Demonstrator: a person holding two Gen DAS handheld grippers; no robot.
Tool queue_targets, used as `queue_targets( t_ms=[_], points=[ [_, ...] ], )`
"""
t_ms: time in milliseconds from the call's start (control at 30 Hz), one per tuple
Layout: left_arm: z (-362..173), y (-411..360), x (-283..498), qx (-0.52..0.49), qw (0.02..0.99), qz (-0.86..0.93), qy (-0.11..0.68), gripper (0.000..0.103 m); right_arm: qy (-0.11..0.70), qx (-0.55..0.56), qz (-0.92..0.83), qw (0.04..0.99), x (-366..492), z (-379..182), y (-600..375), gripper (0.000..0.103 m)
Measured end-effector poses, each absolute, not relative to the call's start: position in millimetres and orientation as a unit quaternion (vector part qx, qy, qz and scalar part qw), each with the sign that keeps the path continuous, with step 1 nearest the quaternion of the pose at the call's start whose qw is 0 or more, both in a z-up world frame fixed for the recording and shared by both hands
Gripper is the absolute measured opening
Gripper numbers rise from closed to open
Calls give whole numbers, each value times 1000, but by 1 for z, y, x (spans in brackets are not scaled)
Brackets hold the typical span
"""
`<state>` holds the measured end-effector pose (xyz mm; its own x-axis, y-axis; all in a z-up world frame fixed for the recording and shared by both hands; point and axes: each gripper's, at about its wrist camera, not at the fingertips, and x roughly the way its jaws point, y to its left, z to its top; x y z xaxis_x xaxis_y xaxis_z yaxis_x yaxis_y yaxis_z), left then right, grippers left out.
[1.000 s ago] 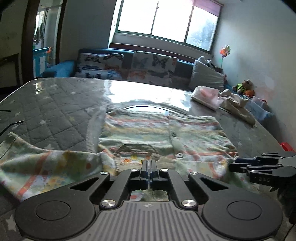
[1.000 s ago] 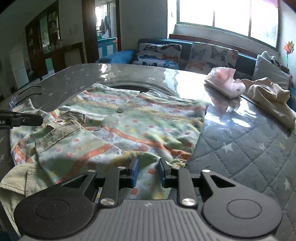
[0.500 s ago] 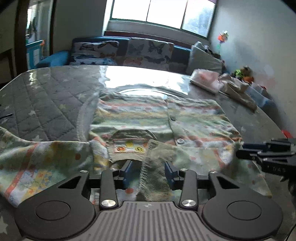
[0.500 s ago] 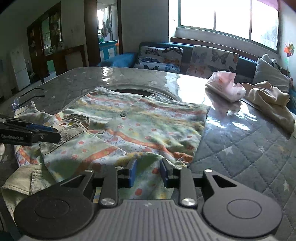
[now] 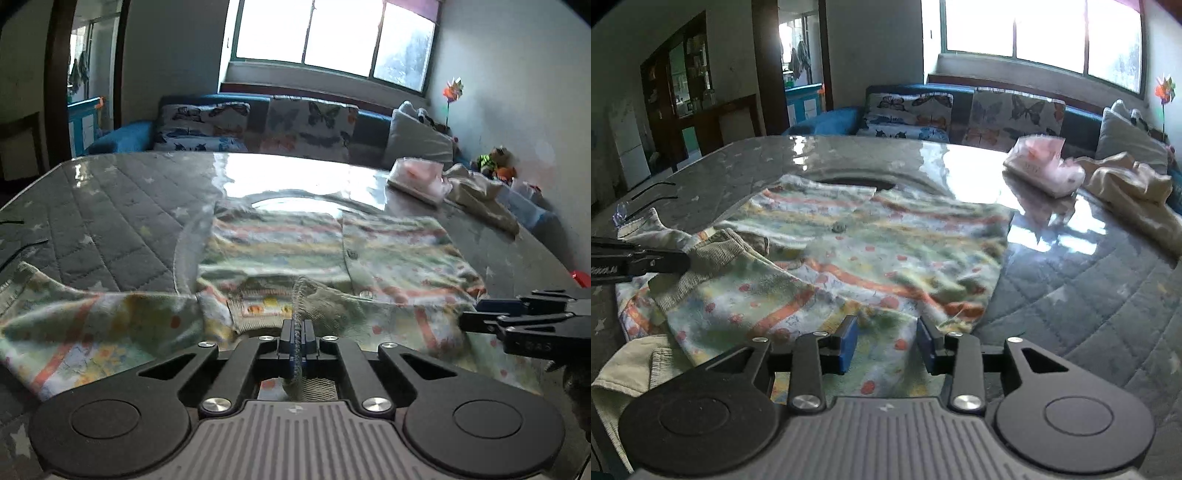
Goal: Fold clothes
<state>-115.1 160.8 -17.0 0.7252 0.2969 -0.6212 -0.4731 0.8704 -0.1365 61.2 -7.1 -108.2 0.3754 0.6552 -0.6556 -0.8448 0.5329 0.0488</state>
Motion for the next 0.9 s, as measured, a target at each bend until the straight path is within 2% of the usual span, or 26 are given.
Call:
queue_targets(
  t_ms=[133,267,500,900],
  points=[
    [-23,168,-115,-162,910,209,318,8,312,-155,462,816,56,-109,-4,37],
    [-17,169,-118,-160,913,218,307,20,309,-157,468,813,50,-107,-2,40],
    [-8,156,-117,-152,924,188,295,20,302,-160,488,803,37,-103,3,41],
    [-25,124,-98,-126,929,110,331,26,303,-193,521,774,9,-101,-6,41]
  ],
)
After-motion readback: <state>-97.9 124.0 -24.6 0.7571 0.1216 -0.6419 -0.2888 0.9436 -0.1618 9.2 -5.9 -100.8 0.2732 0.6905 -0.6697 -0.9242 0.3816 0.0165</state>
